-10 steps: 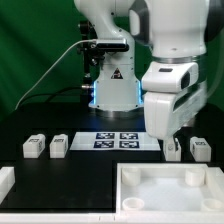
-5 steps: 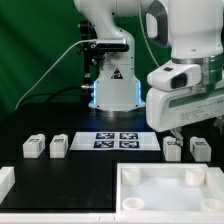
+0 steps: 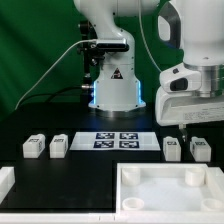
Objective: Assemble one leg
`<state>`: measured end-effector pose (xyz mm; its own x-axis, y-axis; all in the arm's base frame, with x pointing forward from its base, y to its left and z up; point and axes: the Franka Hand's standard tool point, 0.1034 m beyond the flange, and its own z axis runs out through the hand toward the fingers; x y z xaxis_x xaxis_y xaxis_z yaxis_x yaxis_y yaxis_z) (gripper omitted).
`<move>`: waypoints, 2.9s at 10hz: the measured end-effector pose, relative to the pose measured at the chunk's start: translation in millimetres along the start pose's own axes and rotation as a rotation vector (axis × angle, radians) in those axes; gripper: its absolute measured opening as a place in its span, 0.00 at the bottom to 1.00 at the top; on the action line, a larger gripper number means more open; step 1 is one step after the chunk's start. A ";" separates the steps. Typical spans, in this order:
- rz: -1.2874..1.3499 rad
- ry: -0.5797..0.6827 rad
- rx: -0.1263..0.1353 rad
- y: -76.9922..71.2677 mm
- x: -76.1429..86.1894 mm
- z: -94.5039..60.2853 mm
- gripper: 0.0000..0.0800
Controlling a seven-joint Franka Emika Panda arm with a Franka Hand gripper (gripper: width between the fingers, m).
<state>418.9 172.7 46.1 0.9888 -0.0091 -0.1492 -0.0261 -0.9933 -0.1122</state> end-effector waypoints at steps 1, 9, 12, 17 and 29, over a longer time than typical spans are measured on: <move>-0.013 -0.089 -0.014 2.9 -7.4 1.2 0.81; 0.061 -0.743 -0.046 2.0 -3.7 14.1 0.81; 0.081 -0.793 -0.062 -0.8 -17.2 31.7 0.81; 0.066 -0.767 -0.063 -4.6 -21.3 42.7 0.81; -0.007 -0.753 -0.047 11.4 2.9 0.2 0.36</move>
Offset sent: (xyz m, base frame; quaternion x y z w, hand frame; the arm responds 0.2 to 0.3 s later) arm 0.0018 0.0021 -0.0085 -0.0289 -0.3208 0.0638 0.9446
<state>421.5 161.4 44.3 0.6203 0.0619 -0.7819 0.0030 -0.9971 -0.0765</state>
